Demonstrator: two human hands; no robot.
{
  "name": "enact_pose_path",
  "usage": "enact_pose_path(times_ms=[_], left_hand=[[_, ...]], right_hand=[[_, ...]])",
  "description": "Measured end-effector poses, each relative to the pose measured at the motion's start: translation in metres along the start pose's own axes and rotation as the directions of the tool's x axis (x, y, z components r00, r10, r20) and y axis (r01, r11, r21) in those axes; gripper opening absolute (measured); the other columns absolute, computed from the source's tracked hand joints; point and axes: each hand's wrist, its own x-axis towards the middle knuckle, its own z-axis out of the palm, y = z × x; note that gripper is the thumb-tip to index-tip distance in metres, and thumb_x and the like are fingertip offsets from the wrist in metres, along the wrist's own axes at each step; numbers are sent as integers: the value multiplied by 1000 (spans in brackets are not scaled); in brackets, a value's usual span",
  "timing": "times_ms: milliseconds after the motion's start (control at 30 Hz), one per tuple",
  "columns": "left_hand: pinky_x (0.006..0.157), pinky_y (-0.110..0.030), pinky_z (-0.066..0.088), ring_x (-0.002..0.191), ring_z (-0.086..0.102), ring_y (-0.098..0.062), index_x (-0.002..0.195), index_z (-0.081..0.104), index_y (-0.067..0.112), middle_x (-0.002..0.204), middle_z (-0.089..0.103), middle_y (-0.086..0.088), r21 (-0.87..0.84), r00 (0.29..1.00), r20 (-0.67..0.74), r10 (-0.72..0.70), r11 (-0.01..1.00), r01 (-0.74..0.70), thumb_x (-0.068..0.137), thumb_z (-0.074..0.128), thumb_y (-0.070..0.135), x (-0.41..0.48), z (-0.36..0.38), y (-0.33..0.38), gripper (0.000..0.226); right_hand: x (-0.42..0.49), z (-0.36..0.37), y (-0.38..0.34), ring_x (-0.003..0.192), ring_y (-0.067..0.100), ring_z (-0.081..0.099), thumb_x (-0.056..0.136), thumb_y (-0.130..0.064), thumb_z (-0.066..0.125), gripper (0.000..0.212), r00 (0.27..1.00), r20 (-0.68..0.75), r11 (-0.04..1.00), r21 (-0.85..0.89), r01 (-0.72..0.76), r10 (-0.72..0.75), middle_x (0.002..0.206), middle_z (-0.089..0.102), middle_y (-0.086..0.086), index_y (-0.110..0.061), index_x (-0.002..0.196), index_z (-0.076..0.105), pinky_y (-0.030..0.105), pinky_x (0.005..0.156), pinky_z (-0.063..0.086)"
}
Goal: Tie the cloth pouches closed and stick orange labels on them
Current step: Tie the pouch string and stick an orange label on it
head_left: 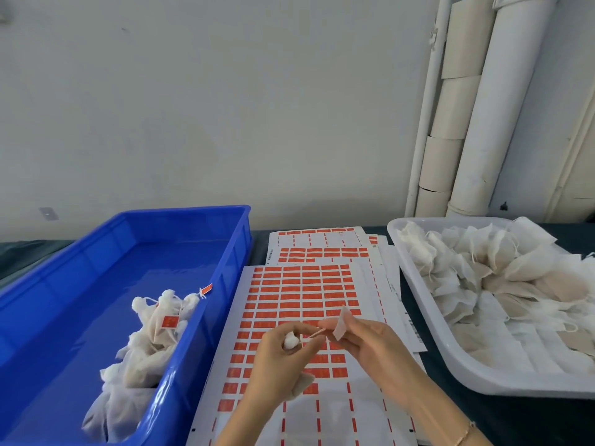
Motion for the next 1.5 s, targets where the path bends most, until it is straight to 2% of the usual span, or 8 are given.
enact_pose_path(times_ms=[233, 300, 367, 467, 733, 967, 1167, 1500], left_hand=[[58, -12, 46, 76, 64, -4, 80, 68, 27, 74, 66, 22, -58, 995, -76, 65, 996, -69, 82, 72, 23, -6, -10, 3, 6], [58, -6, 46, 81, 62, 3, 79, 69, 28, 76, 67, 22, -19, 992, 2, 124, 992, -124, 80, 73, 24, -9, -16, 8, 6], [63, -6, 47, 84, 64, 0, 79, 70, 31, 79, 68, 21, 19, 971, 169, 168, 985, -174, 80, 74, 27, -15, -21, 15, 6], [69, -12, 51, 83, 65, -7, 75, 70, 38, 81, 69, 16, 30, 928, 313, 201, 975, -221, 79, 74, 29, -23, -20, 25, 10], [59, -5, 46, 77, 64, -4, 76, 70, 31, 75, 68, 18, 1, 971, 163, 175, 984, -177, 79, 75, 27, -15, -12, 27, 7], [57, -8, 47, 77, 63, -3, 76, 69, 31, 73, 67, 18, 33, 987, 103, 124, 991, -128, 77, 76, 30, -13, -6, 21, 7], [52, -3, 43, 75, 63, 1, 74, 68, 30, 72, 66, 20, 55, 991, 82, 108, 992, -113, 77, 76, 28, -9, -8, 18, 9], [52, -6, 43, 72, 63, -2, 73, 68, 33, 70, 65, 21, 127, 996, 81, 45, 990, -56, 76, 77, 35, -9, -5, 17, 9]], right_hand=[[-4, -14, -5, 105, 19, 67, 84, -36, 63, 30, 997, -79, 1000, -8, 1, -1, 108, 72, 4, -14, 102, 74, 28, 90, 52], [-3, -19, -8, 98, 15, 69, 84, -31, 68, 24, 980, -195, 995, -102, 4, -24, 104, 73, -3, -17, 103, 70, 30, 88, 54], [-4, -19, -11, 90, 9, 70, 82, -29, 71, 20, 959, -277, 978, -208, -5, -54, 97, 74, -9, -21, 100, 69, 19, 76, 55], [-5, -12, -11, 85, 5, 69, 81, -29, 73, 16, 967, -246, 960, -280, -8, -63, 89, 74, -12, -22, 95, 70, 12, 66, 51], [-11, 4, -8, 87, 5, 69, 64, -46, 74, 34, 981, -187, 970, -245, -4, -43, 86, 74, -10, -23, 90, 74, 17, 76, 51], [-11, 4, -5, 86, 4, 69, 77, -31, 76, 12, 976, -213, 968, -252, -11, -45, 84, 74, -11, -24, 86, 73, 16, 72, 50], [-12, 1, -5, 85, 4, 69, 79, -28, 75, 9, 974, -219, 965, -261, -9, -50, 84, 74, -11, -23, 86, 73, 12, 67, 50], [-12, 1, -8, 86, 4, 68, 78, -30, 76, 8, 980, -197, 954, -295, -61, 2, 86, 73, -12, -26, 85, 75, 18, 76, 51]])
